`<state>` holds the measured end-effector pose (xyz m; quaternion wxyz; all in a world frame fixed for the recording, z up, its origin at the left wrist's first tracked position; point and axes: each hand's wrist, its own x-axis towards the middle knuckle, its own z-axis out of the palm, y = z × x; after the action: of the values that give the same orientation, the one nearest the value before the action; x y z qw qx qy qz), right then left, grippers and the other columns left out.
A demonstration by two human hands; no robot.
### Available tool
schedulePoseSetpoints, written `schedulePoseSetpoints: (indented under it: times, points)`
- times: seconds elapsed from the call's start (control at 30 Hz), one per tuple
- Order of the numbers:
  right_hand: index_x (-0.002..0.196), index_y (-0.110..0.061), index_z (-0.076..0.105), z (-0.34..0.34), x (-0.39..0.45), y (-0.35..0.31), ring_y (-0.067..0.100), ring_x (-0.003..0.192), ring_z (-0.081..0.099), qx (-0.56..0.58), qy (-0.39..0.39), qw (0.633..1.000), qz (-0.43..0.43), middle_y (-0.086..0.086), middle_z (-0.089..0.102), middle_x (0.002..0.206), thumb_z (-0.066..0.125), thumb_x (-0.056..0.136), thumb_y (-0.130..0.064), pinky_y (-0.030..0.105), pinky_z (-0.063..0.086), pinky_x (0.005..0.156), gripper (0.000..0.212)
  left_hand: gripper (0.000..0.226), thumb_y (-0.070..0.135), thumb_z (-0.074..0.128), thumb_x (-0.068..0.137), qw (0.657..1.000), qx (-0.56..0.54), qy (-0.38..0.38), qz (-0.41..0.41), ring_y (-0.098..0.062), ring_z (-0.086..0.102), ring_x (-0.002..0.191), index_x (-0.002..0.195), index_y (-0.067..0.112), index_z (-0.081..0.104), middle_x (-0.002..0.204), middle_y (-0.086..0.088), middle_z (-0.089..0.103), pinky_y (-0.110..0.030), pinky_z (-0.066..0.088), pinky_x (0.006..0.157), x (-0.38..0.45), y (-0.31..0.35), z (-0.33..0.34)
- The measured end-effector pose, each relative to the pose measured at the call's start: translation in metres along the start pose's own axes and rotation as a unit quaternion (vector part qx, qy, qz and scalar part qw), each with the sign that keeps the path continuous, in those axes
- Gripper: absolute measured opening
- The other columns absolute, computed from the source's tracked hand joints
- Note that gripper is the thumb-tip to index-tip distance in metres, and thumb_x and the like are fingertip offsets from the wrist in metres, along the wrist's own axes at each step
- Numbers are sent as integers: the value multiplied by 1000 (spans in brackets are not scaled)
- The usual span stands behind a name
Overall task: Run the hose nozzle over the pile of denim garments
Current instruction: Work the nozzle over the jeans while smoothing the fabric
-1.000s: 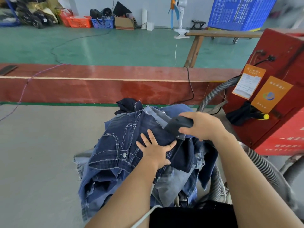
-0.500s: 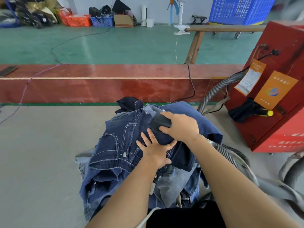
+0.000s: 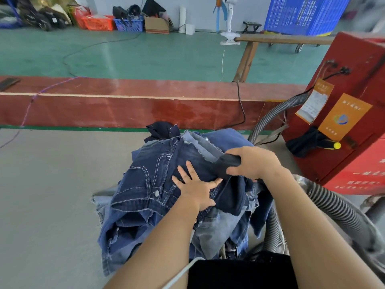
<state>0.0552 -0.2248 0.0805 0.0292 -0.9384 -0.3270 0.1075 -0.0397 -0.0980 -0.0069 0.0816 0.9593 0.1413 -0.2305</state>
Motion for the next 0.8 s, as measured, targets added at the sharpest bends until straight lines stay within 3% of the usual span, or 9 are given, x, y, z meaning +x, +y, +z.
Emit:
schedulePoseSetpoints:
  times: [0.07, 0.13, 0.2, 0.33, 0.47, 0.57, 0.7, 0.8]
  points:
    - [125, -46, 51, 8, 5, -4, 7, 56, 44, -22, 5, 1000, -7, -16, 48, 67, 57, 86, -47, 29, 47, 62, 40, 74, 48, 54, 94, 1000, -1, -4, -4, -59, -33, 129, 143, 62, 0, 142, -32, -42, -74, -4, 107, 2, 1, 0]
    - [129, -43, 48, 15, 13, -12, 14, 68, 48, -29, 28, 999, -16, -15, 55, 80, 56, 86, -46, 27, 36, 51, 43, 77, 48, 54, 94, 1000, 0, -7, -7, -59, -34, 129, 141, 64, -5, 141, -32, -43, -74, -4, 106, 4, 2, 0]
    - [132, -40, 48, 22, 22, -20, 19, 78, 54, -22, 50, 998, -19, -9, 63, 94, 56, 87, -45, 27, 30, 48, 46, 78, 49, 54, 94, 1000, 3, -6, -10, -59, -34, 129, 140, 64, -8, 142, -31, -43, -74, -4, 106, 6, 1, 0]
    - [138, -36, 42, 32, 32, -37, 24, 90, 63, -12, 93, 995, -36, -1, 67, 105, 53, 91, -47, 28, 27, 46, 50, 79, 52, 52, 94, 1000, 10, -3, -13, -58, -34, 130, 140, 63, -10, 142, -30, -43, -74, -4, 107, 6, 0, 3]
    - [143, -39, 37, 4, 27, -36, 22, 97, 63, 103, 159, 980, -53, -4, 66, 115, 56, 90, -50, 29, 44, 61, 57, 79, 50, 53, 94, 1000, 6, 4, -6, -60, -33, 128, 139, 64, -11, 140, -32, -45, -74, -4, 106, 6, -1, 4]
    - [135, -44, 44, -20, 12, -22, 22, 91, 63, 162, 207, 964, -32, -9, 66, 104, 62, 84, -51, 30, 45, 69, 55, 79, 49, 54, 94, 1000, -3, 12, -3, -60, -32, 129, 140, 64, -8, 140, -32, -44, -74, -4, 106, 5, -2, 5]
    - [120, -44, 52, -21, -5, 0, 15, 63, 62, 129, 85, 988, 5, -9, 67, 89, 65, 82, -46, 34, 55, 75, 41, 78, 49, 55, 94, 1000, -6, 12, 3, -60, -32, 129, 141, 63, -6, 141, -33, -43, -74, -4, 106, 4, -1, 4]
    - [116, -44, 55, -7, -1, 5, 7, 56, 53, 49, -3, 999, 7, -12, 63, 82, 65, 79, -45, 35, 55, 77, 38, 76, 49, 55, 93, 1000, -2, 8, 1, -60, -32, 129, 142, 62, -2, 141, -32, -42, -74, -4, 106, 4, 0, 3]
